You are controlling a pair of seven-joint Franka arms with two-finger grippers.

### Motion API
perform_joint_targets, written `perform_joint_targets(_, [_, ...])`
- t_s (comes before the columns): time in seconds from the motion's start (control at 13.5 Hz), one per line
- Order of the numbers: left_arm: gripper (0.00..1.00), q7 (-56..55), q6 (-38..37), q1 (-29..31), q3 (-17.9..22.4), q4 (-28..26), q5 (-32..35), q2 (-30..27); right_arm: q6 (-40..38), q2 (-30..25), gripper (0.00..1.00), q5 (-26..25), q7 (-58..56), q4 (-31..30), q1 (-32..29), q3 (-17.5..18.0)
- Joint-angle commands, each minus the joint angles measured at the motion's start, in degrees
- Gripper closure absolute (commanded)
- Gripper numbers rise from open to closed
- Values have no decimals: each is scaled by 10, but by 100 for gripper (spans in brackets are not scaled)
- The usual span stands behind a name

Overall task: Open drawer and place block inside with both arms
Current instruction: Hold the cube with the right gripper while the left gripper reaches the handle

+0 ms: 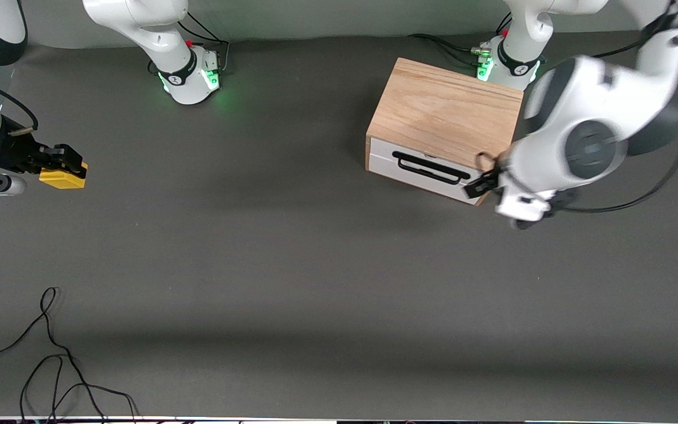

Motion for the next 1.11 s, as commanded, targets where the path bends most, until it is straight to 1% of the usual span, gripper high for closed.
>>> perform_joint_targets(0.0, [0,-104,31,-48,10,-21,5,22,0,2,74,-4,14,-1,4,-4])
perform_joint_targets(0.3, [0,-194,83,-57,9,-75,5,34,3,9,74,-4,14,-1,4,-4])
perform_joint_targets(0.44, [0,-265,94,-62,9,-76,5,53,3,10,74,-4,14,-2,4,-4])
perform_joint_targets(0.67, [0,-335,135,-87,9,-76,4,88,3,10,74,-4,14,-2,4,-4])
perform_joint_targets(0.81, [0,-363,151,-103,9,-76,4,103,3,10,74,-4,14,-5,4,-4])
perform_joint_targets(1.04, [0,-371,158,-111,9,-76,4,120,7,10,74,-4,14,-7,4,-4])
